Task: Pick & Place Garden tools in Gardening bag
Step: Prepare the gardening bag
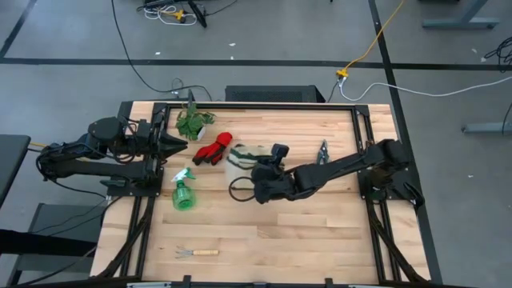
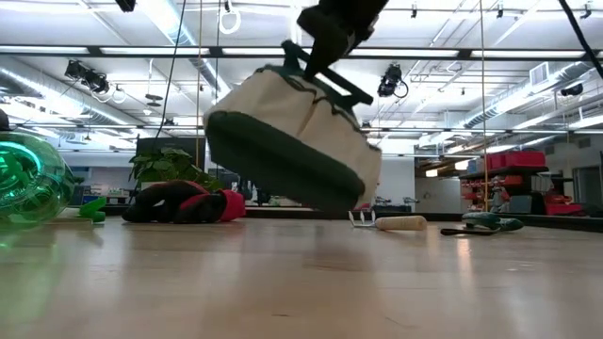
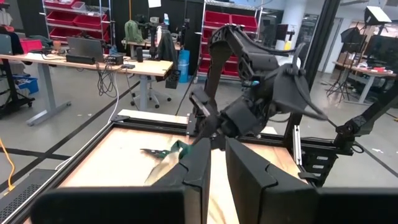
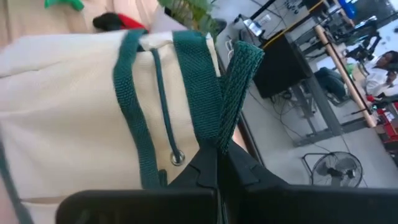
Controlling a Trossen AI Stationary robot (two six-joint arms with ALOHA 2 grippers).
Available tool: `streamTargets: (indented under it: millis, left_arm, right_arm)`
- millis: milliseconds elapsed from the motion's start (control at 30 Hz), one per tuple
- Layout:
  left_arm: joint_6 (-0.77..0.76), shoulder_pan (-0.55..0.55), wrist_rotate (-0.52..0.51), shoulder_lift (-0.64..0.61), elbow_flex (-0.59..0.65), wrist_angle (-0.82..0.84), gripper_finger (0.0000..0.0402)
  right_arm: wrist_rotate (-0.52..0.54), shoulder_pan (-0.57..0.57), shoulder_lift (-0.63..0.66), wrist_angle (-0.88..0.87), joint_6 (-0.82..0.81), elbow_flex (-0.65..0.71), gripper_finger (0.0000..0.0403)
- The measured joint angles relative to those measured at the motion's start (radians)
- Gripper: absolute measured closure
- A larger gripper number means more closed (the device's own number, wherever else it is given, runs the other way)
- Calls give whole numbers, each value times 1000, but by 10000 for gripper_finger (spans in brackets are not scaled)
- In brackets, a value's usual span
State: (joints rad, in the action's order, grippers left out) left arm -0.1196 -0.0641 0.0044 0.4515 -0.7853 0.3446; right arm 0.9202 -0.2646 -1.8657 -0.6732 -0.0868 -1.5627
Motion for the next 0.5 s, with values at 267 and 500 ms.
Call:
streamTargets:
  millis: [267,500]
  left_arm:
    - [0,0,0,0,0,17,344]
    - [0,0,0,0,0,30,344]
  right_arm:
    - [-22,-33,-27,2,-30,0,403]
    - [-65,-116,-30,9,-104,0,403]
